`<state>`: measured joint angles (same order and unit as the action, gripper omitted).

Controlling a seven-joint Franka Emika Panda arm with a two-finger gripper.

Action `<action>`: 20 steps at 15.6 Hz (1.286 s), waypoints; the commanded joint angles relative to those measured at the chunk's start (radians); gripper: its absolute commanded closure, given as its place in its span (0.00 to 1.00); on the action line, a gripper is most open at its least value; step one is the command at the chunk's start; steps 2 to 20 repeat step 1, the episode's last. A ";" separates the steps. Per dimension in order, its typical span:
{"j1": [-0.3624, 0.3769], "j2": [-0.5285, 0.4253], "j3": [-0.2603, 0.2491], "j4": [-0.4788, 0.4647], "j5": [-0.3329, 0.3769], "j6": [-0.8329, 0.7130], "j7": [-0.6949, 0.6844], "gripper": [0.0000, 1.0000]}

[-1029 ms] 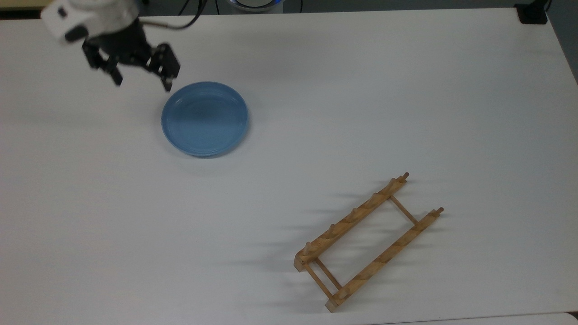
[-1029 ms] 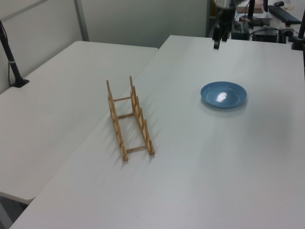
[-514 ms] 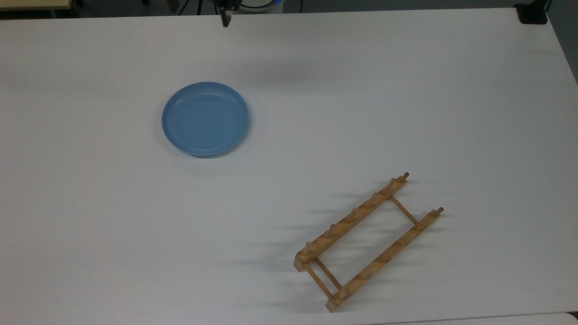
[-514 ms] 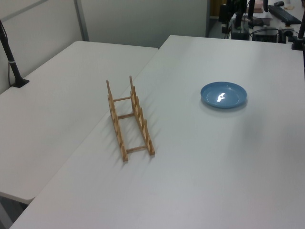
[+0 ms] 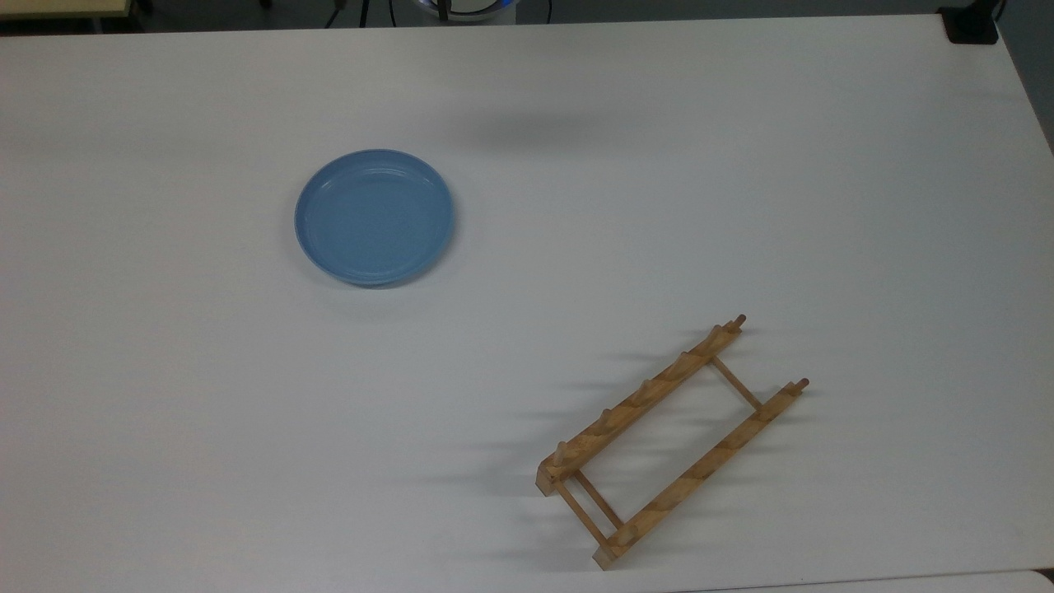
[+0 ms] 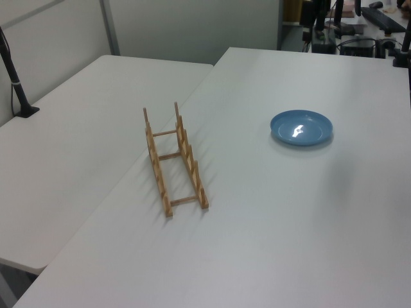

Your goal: Pick plate from plate rack

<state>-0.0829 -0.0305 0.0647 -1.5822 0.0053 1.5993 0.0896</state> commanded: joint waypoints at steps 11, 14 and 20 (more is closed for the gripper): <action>0.017 0.003 -0.016 -0.015 -0.002 0.057 -0.053 0.00; 0.017 0.003 -0.016 -0.015 -0.002 0.057 -0.053 0.00; 0.017 0.003 -0.016 -0.015 -0.002 0.057 -0.053 0.00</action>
